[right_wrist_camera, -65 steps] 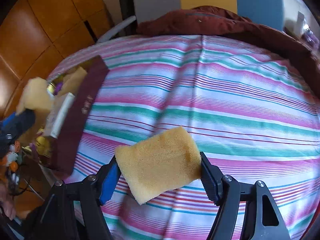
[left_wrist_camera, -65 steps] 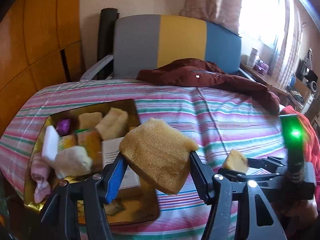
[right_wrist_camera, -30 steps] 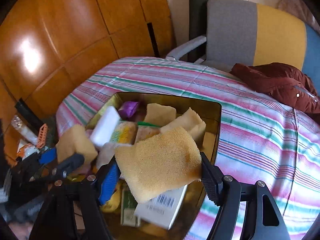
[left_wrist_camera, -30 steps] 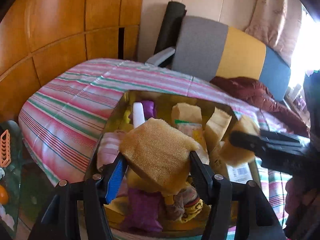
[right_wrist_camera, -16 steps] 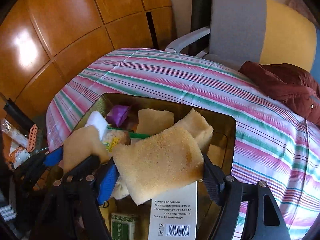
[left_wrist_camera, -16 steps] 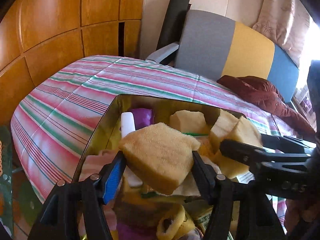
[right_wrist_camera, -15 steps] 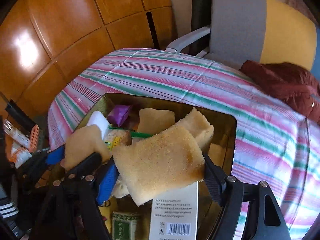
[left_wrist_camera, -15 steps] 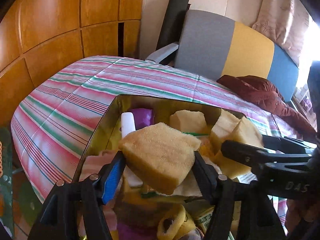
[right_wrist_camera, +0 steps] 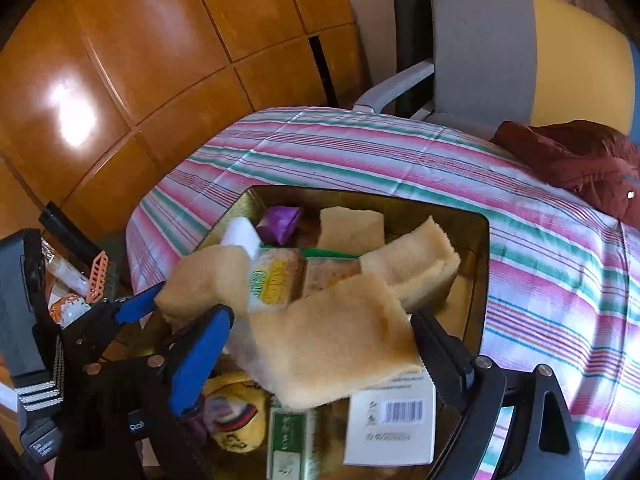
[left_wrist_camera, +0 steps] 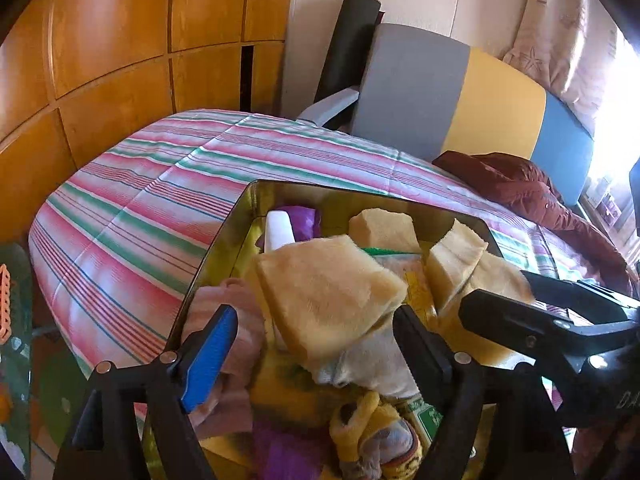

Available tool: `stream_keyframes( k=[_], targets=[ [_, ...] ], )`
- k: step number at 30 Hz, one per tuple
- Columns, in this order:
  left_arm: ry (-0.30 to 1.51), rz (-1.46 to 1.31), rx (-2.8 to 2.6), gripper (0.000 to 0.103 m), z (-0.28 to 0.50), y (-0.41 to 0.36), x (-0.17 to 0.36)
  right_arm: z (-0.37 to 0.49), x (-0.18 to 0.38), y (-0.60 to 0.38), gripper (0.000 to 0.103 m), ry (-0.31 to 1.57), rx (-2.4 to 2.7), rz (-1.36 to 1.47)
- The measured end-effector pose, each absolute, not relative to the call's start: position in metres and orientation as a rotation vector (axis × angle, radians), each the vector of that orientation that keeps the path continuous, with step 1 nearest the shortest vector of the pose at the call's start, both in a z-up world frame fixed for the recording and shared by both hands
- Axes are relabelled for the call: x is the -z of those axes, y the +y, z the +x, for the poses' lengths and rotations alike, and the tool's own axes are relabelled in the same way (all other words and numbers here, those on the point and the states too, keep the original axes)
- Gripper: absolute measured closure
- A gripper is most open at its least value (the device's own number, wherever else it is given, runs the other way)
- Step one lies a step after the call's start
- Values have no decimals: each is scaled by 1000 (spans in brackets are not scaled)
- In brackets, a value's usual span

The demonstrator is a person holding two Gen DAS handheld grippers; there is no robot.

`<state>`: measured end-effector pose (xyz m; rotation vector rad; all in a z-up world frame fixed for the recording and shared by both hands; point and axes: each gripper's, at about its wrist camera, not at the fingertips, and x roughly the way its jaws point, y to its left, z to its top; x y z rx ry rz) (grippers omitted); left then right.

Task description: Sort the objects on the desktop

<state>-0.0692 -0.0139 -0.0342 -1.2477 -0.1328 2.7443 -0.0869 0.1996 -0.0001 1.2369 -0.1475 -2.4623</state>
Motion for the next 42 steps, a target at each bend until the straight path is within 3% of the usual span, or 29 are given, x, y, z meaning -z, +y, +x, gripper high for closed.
stream_keyframes(
  k=[11, 19, 25, 38, 42],
  targets=[
    [-151, -1230, -2755, 21, -46, -24, 30, -64, -11, 220, 11, -223, 2514, 1188],
    [-174, -1246, -2779, 27, -50, -35, 39, -68, -2, 207, 39, -11, 2573, 1246],
    [-153, -1230, -2797, 33, -79, -19, 35, -83, 10, 191, 45, 8, 2532, 1265],
    [-143, -1247, -2808, 31, -70, -15, 25, -76, 17, 195, 43, -15, 2457, 1286],
    [-152, -1271, -2845, 31, -57, -24, 16, -67, 7, 203, 27, -127, 2462, 1239]
  ],
)
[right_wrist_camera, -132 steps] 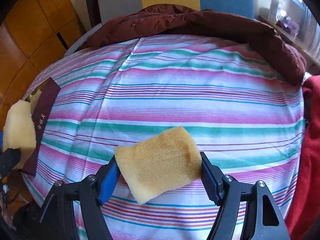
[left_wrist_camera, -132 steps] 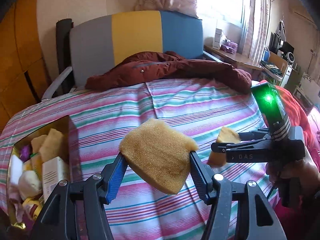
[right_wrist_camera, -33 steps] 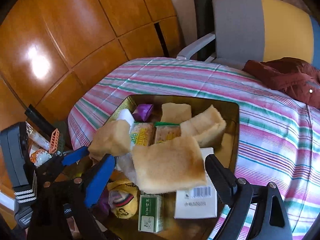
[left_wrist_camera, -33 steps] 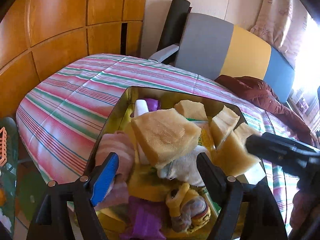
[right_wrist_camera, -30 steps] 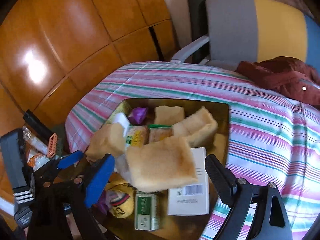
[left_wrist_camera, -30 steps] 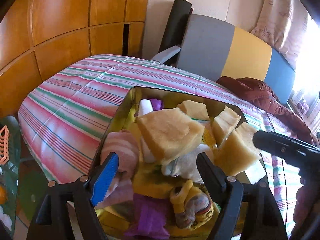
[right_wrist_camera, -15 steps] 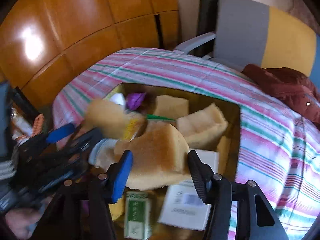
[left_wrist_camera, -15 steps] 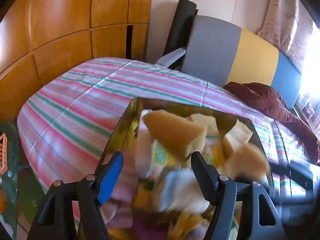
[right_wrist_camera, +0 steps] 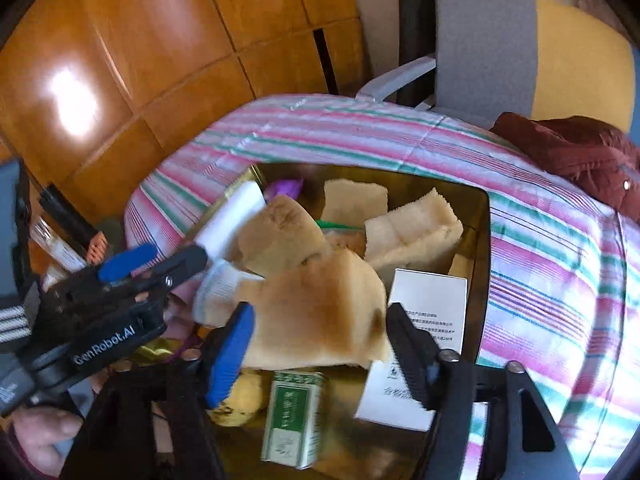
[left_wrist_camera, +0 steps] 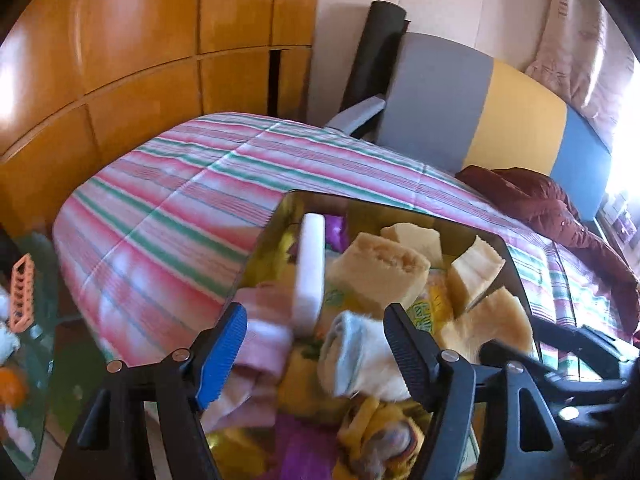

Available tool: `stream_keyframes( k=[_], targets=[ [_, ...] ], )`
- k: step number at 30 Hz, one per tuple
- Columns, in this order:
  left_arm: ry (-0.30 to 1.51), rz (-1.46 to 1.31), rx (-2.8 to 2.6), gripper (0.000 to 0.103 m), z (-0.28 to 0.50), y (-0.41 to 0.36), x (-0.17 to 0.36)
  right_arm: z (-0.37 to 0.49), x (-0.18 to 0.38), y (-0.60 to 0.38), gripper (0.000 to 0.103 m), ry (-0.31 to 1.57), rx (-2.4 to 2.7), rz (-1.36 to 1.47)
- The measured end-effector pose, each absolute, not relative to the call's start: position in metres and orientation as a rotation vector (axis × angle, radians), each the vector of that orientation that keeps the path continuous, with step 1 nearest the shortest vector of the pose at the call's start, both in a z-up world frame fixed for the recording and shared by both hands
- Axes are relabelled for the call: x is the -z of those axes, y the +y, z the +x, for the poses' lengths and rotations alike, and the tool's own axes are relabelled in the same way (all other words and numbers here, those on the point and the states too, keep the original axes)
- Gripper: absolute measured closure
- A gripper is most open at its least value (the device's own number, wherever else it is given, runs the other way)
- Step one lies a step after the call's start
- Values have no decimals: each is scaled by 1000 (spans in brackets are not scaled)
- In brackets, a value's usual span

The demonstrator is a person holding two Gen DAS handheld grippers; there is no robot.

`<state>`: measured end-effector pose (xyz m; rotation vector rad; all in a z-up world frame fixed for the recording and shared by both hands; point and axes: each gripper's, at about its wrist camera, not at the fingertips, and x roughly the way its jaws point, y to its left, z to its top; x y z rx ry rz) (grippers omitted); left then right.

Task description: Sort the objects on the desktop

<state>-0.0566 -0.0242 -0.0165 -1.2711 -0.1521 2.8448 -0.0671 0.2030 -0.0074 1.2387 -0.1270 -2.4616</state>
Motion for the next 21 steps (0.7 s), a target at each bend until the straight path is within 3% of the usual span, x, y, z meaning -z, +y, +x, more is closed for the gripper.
stream_keyframes(
  k=[4, 10, 21],
  targets=[
    [-121, -1236, -2902, 31, -40, -28, 2, -49, -13, 204, 15, -139, 2530, 1147],
    [-69, -1210, -2931, 31, -21, -21, -12, -20, -23, 200, 7, -6, 2670, 1111],
    [0, -1128, -2914, 30, 11, 5, -21, 12, -8, 211, 6, -8, 2757, 1169]
  ],
)
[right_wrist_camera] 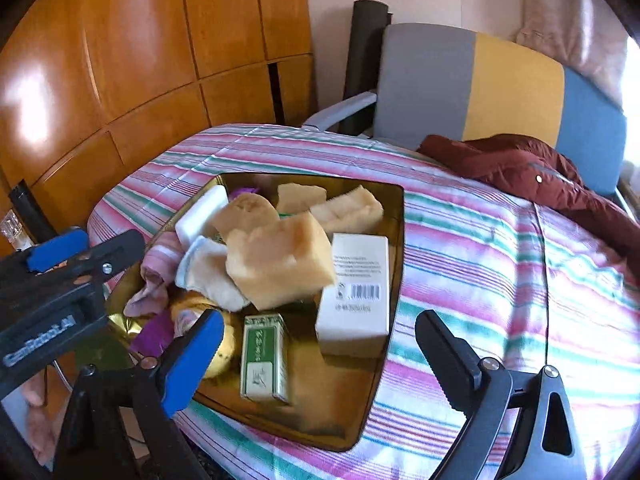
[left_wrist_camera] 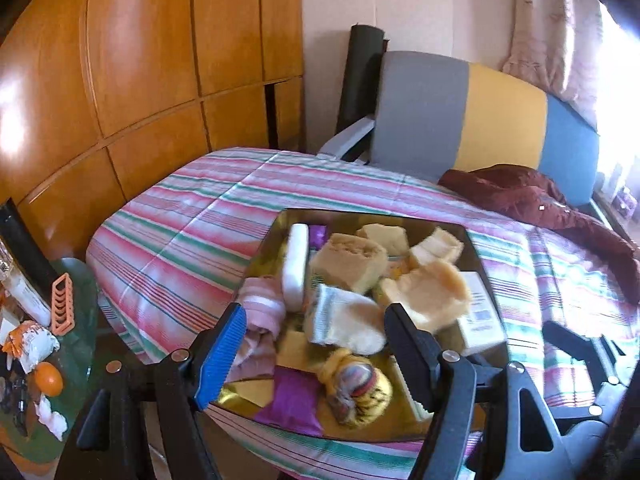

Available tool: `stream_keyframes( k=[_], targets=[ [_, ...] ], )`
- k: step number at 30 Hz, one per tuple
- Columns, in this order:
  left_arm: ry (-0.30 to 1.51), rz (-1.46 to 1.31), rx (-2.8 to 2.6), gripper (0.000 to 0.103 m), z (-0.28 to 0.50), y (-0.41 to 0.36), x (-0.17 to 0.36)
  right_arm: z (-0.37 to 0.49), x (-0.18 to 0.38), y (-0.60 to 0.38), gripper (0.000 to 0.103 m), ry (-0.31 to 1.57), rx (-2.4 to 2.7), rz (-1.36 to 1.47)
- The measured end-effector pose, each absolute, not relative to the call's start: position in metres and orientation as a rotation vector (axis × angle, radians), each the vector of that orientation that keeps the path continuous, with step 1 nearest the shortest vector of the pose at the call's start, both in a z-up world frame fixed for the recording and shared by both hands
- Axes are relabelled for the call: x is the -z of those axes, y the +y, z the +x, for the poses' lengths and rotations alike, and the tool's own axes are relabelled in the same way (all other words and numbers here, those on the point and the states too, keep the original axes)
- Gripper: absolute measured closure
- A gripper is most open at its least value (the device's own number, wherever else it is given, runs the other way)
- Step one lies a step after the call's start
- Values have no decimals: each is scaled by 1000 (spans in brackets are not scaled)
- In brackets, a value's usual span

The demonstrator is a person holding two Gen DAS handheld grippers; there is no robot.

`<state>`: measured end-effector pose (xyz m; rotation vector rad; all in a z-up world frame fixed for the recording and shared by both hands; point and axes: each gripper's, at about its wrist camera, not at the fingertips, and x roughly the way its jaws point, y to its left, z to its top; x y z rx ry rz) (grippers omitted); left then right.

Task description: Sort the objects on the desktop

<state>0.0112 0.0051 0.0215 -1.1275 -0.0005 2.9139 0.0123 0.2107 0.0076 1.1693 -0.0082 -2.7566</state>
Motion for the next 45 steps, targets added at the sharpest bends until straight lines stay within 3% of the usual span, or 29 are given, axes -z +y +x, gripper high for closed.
stream_keyframes(
  k=[10, 20, 24, 45],
  targets=[
    [73, -1038, -2957, 31, 30, 23, -35, 24, -7, 220, 4, -43, 2777, 1158],
    [20, -1071, -2884, 32, 29, 22, -26, 29, -4, 223, 4, -39, 2782, 1163],
    [44, -1089, -2872, 38, 25, 24, -21, 29, -4, 224, 4, -35, 2789, 1163],
    [27, -1153, -2812, 39, 8, 25, -8, 18, -3, 226, 4, -2, 2824, 1159]
  ],
)
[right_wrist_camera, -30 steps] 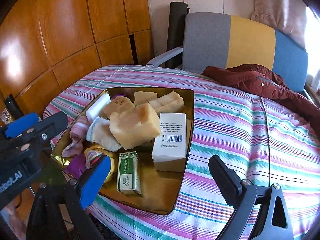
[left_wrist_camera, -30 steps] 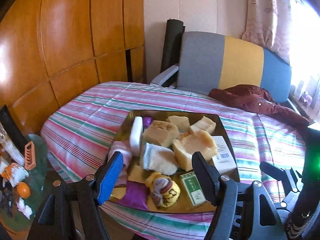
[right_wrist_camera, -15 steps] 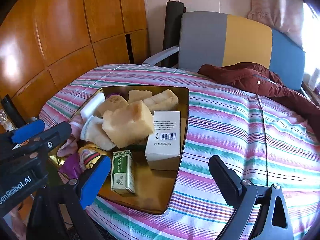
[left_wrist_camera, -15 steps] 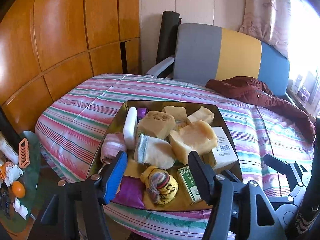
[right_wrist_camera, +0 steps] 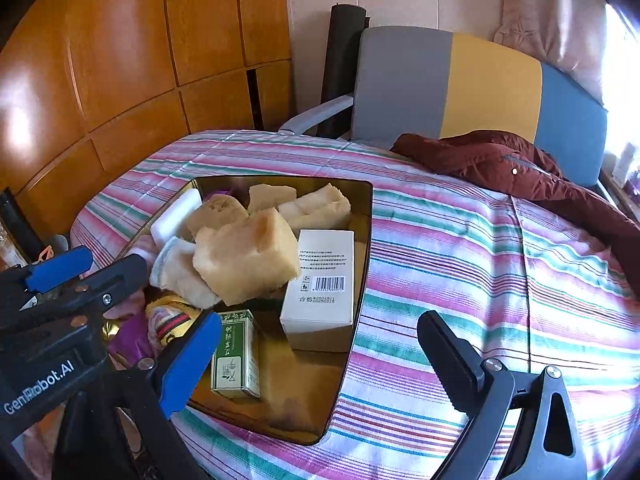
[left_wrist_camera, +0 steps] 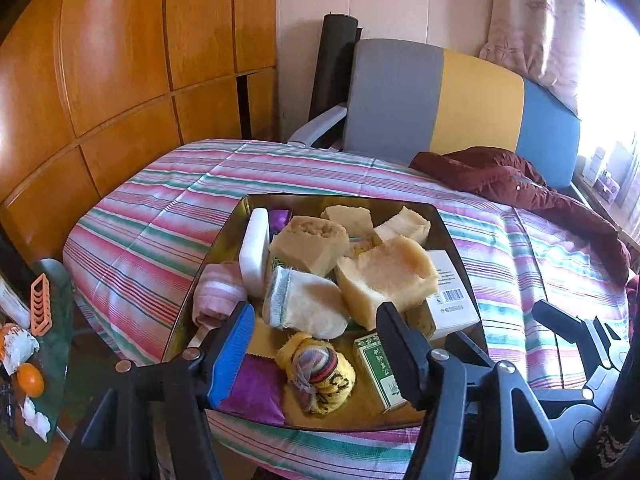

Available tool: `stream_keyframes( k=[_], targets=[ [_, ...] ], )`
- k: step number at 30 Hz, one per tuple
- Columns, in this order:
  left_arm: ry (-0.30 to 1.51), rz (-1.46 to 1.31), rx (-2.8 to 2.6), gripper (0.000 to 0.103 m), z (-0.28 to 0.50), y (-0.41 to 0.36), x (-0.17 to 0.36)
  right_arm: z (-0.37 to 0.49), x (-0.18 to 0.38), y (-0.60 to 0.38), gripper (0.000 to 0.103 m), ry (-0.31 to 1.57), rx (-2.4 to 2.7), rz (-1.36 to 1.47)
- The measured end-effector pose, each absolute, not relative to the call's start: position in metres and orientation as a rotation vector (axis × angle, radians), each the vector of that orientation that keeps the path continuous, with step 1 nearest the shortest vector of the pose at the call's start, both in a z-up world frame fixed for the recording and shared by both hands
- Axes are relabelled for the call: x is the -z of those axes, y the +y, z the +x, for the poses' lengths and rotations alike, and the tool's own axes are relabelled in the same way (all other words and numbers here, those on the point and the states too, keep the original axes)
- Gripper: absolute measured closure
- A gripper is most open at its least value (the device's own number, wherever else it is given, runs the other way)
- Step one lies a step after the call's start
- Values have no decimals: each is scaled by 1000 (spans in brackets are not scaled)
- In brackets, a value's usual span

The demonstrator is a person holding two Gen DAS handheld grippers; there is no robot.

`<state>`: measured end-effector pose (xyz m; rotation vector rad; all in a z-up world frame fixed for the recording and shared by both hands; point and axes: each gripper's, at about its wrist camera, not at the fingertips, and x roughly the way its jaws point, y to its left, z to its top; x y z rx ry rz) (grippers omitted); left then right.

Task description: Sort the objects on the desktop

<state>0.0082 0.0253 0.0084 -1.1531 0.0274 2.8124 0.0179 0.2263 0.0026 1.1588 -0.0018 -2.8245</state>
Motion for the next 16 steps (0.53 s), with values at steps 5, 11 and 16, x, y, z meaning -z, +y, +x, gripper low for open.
stream_keyframes(
  k=[5, 11, 16],
  targets=[
    [31, -1148, -2812, 44, 5, 26, -9, 16, -4, 229, 4, -7, 2833, 1151],
    [55, -1111, -2828, 52, 4, 26, -11, 15, -7, 235, 4, -21, 2858, 1132],
    [49, -1145, -2814, 52, -1, 26, -8, 17, -13, 254, 4, -100, 2898, 1114]
  ],
)
